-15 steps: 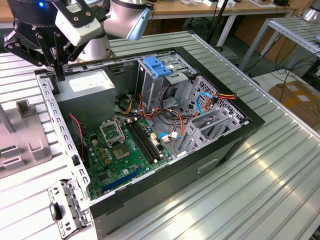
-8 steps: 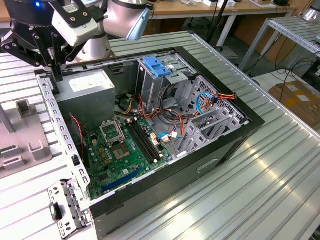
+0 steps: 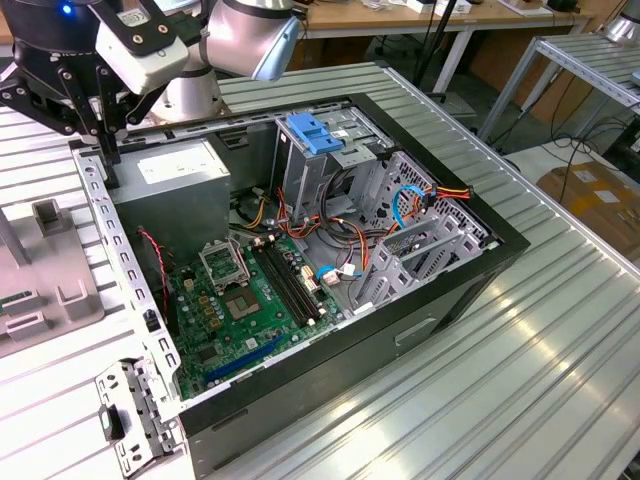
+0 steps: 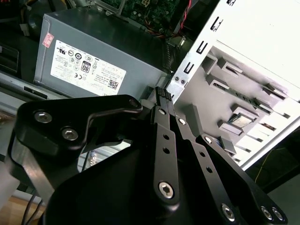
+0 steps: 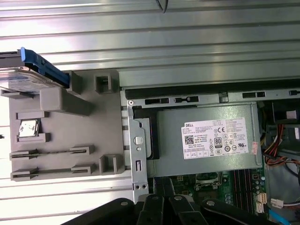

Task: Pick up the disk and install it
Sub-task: 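Reach for the disk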

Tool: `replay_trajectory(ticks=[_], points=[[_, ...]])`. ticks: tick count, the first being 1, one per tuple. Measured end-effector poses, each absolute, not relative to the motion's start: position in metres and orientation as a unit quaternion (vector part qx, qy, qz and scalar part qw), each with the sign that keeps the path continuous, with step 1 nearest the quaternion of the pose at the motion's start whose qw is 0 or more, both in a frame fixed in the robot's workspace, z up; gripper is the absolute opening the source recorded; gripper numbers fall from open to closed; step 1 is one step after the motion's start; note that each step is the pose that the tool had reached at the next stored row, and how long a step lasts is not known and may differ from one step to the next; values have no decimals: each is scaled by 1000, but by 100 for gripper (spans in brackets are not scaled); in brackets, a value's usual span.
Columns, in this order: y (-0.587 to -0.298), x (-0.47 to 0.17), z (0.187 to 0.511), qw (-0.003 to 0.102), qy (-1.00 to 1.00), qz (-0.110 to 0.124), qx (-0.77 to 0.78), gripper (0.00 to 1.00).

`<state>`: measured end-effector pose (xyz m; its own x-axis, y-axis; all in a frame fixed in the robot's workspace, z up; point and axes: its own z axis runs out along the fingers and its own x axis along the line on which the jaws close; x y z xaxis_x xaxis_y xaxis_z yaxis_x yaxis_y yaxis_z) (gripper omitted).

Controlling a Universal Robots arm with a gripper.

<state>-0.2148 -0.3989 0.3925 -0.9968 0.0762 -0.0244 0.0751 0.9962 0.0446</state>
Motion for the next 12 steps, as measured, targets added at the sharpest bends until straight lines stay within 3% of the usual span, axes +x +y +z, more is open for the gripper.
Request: replay_trajectory(ticks=[12], points=[[-399, -222, 392, 13, 999, 22, 38, 11]])
